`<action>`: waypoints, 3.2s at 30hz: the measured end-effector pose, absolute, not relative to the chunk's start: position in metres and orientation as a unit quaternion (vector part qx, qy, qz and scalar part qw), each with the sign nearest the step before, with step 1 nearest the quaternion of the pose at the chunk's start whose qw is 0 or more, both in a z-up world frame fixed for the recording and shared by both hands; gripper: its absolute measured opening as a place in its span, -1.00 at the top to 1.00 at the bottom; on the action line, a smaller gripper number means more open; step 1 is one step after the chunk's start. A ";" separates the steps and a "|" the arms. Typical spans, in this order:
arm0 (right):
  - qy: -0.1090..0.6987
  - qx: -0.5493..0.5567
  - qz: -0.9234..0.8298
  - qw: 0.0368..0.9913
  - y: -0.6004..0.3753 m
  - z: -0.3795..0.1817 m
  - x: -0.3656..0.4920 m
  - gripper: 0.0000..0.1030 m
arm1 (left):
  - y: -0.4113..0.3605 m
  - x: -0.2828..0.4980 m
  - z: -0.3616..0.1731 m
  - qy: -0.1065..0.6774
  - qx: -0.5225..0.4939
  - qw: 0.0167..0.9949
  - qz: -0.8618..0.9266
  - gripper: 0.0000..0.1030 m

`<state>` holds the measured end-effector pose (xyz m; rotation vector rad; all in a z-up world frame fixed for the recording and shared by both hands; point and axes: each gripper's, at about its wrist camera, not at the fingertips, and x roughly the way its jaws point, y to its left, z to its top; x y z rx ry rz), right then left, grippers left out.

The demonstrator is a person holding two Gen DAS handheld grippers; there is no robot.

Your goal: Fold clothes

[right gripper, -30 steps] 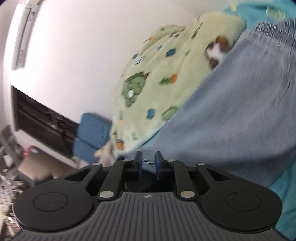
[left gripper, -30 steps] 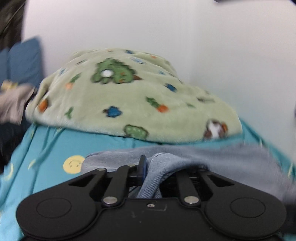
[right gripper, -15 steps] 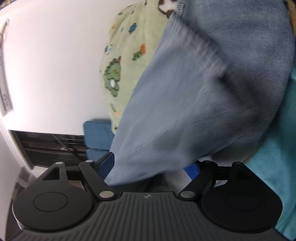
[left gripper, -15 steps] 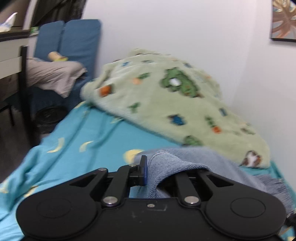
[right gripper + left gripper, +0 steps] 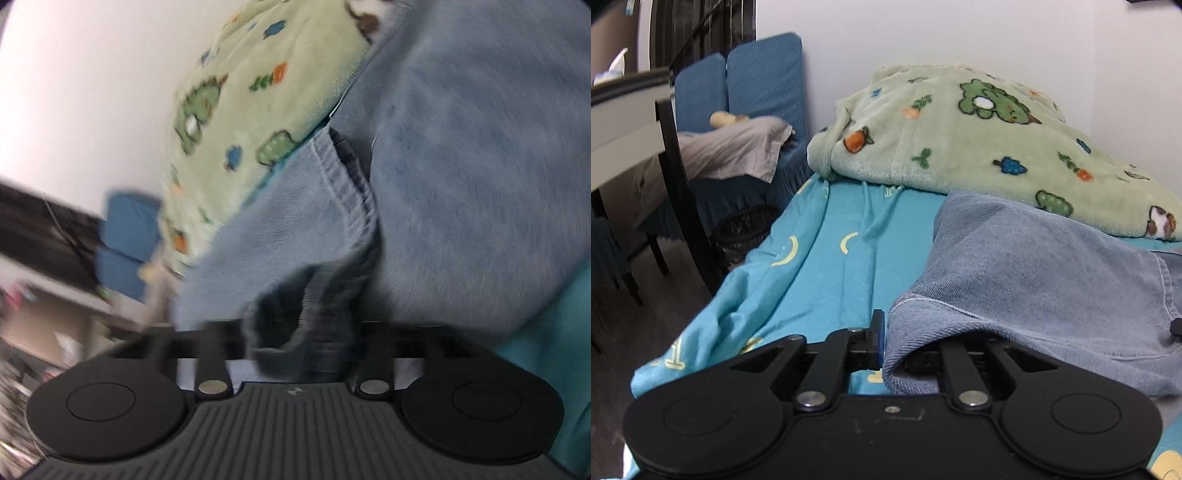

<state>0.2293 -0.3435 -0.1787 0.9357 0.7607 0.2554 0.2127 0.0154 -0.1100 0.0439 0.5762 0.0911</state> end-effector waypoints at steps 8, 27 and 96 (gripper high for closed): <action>0.240 0.369 0.211 0.873 -0.347 -0.108 0.245 0.70 | 0.008 0.172 -0.102 0.244 0.030 0.968 0.055 0.89; 0.374 0.272 0.117 0.879 -0.368 -0.164 0.226 0.45 | 0.003 0.141 -0.103 0.322 -0.009 0.946 0.041 0.61; 0.133 -0.317 0.171 0.923 -0.087 -0.142 0.162 0.42 | 0.145 0.152 -0.023 0.193 -0.268 0.944 -0.019 0.21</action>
